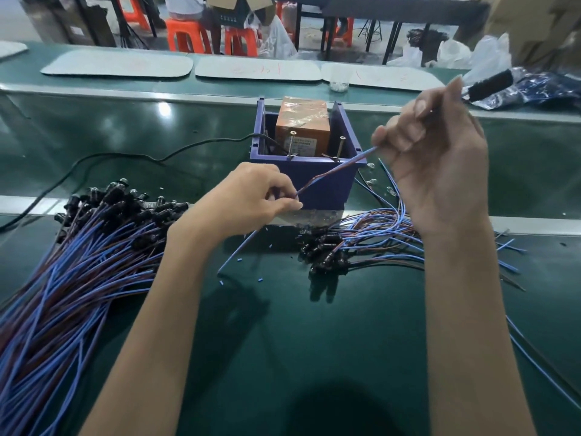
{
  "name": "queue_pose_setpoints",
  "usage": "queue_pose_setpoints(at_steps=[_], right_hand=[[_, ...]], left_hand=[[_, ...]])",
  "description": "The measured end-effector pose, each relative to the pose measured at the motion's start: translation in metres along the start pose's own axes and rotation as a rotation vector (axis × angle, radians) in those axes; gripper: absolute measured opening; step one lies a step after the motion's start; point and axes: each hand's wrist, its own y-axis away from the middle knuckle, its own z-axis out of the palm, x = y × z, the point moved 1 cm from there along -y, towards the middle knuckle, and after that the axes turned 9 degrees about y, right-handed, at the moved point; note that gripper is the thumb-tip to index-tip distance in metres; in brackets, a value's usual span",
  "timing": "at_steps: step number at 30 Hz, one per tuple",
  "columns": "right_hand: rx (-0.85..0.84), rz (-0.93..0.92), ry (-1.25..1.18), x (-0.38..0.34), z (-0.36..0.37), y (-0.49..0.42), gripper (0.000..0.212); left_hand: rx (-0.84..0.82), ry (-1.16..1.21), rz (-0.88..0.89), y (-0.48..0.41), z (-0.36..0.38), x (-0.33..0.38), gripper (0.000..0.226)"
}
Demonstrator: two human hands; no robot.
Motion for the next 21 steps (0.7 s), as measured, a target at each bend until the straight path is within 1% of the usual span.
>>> queue_pose_setpoints(at_steps=[3, 6, 8, 11, 12, 14, 16, 17, 19, 21], right_hand=[[0.065, 0.009, -0.037, -0.004, -0.005, -0.001, 0.041], [0.111, 0.039, 0.036, -0.006, -0.013, -0.002, 0.038], [0.133, 0.069, 0.147, -0.005, -0.017, -0.001, 0.034], [0.125, 0.086, 0.418, -0.001, -0.019, 0.0, 0.035], [0.111, 0.079, 0.498, 0.001, -0.019, 0.001, 0.034], [0.075, 0.036, 0.594, 0.004, -0.019, 0.002, 0.024], [0.003, -0.024, 0.677, 0.006, -0.019, 0.002, 0.014], [-0.056, -0.048, 0.742, 0.008, -0.019, 0.003, 0.013], [-0.183, -0.074, 0.861, 0.011, -0.018, 0.004, 0.021], [-0.273, -0.074, 0.928, 0.014, -0.018, 0.005, 0.028]], left_hand=[[-0.011, -0.031, -0.038, 0.003, -0.009, -0.007, 0.006], [0.048, -0.017, -0.05, 0.005, -0.018, -0.013, 0.007], [0.109, 0.031, -0.009, 0.007, -0.022, -0.012, 0.008], [0.15, 0.087, 0.087, 0.007, -0.023, -0.005, 0.016], [0.159, 0.102, 0.118, 0.007, -0.022, -0.002, 0.016], [0.175, 0.128, 0.176, 0.006, -0.019, 0.004, 0.011], [0.188, 0.141, 0.247, 0.005, -0.015, 0.009, 0.009], [0.199, 0.15, 0.286, 0.004, -0.013, 0.011, 0.01], [0.244, 0.174, 0.354, 0.003, -0.008, 0.016, 0.011], [0.311, 0.214, 0.406, 0.002, -0.003, 0.019, 0.013]])
